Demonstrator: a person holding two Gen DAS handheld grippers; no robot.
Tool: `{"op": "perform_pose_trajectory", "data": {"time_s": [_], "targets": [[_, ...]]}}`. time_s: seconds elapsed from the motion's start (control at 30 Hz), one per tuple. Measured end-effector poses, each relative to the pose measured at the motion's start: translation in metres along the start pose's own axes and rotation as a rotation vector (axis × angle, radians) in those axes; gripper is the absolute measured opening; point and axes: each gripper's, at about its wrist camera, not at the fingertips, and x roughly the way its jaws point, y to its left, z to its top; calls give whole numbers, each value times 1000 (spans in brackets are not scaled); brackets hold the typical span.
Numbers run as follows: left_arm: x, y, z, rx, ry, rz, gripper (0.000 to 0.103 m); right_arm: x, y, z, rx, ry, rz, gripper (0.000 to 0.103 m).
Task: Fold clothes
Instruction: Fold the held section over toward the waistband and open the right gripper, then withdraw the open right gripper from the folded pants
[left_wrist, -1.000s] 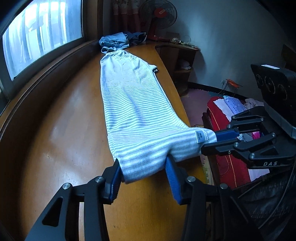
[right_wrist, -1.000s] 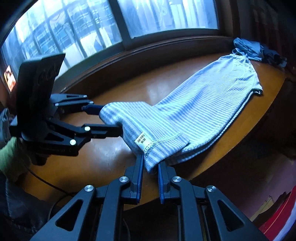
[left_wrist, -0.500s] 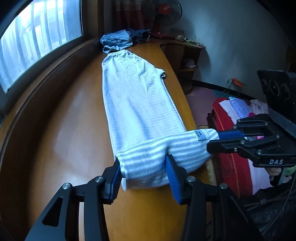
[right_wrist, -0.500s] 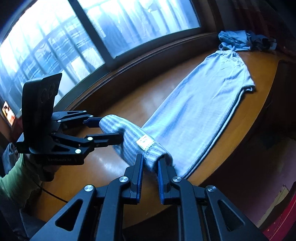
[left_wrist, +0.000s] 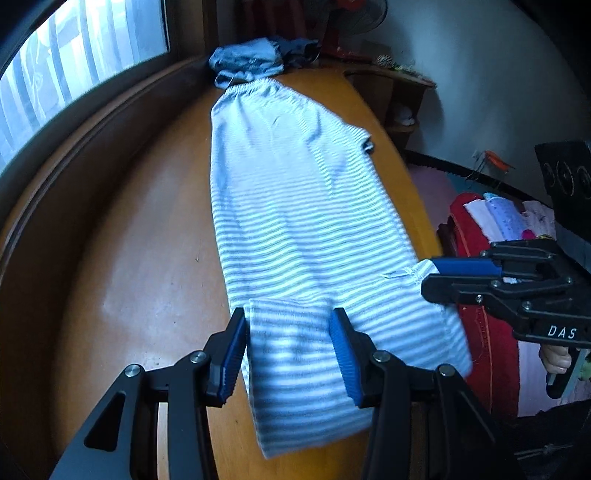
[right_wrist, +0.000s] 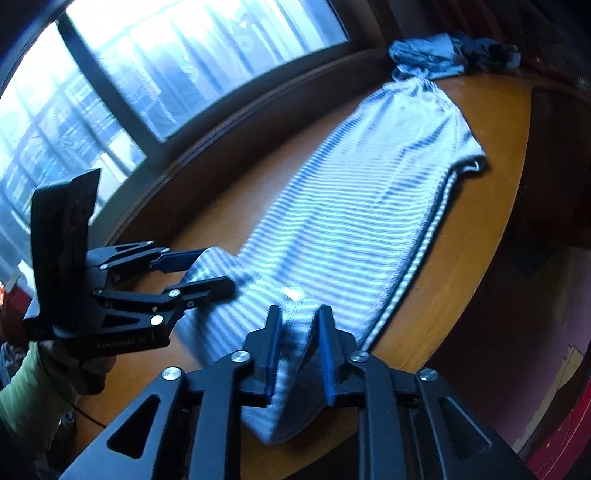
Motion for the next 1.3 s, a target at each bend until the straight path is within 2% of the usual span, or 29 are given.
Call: {"op": "perform_pose_trajectory", "data": {"time_s": [0.13, 0.27, 0.4, 0.5, 0.63, 0.73, 0.9, 1.03, 1.13, 1.3], "targets": [[7, 5, -1, -24, 21, 2, 44, 9, -7, 0, 9, 28, -26, 25], [-22, 8, -4, -35, -38, 21, 45, -12, 4, -1, -49, -20, -60, 25], [-43, 2, -5, -44, -97, -40, 50, -26, 33, -7, -181, -29, -40, 25], [-30, -12, -7, -17, -88, -67, 51, -12, 46, -14, -250, 8, -32, 25], [10, -19, -10, -48, -14, -77, 51, 11, 39, -22, -209, 68, -20, 25], [19, -14, -11, -84, -38, -90, 55, 13, 35, -24, -217, 71, 12, 25], [22, -25, -12, -55, -43, -31, 59, 14, 37, -21, -254, 98, 22, 25], [17, -25, -13, -95, -42, -12, 59, 12, 37, -24, -265, 99, 39, 25], [4, -19, -16, -132, -42, 10, 59, 8, 31, -19, -226, 109, 38, 25], [-26, -12, -35, -135, -74, 61, 60, -13, 38, -28, -230, 66, -40, 39]]}}
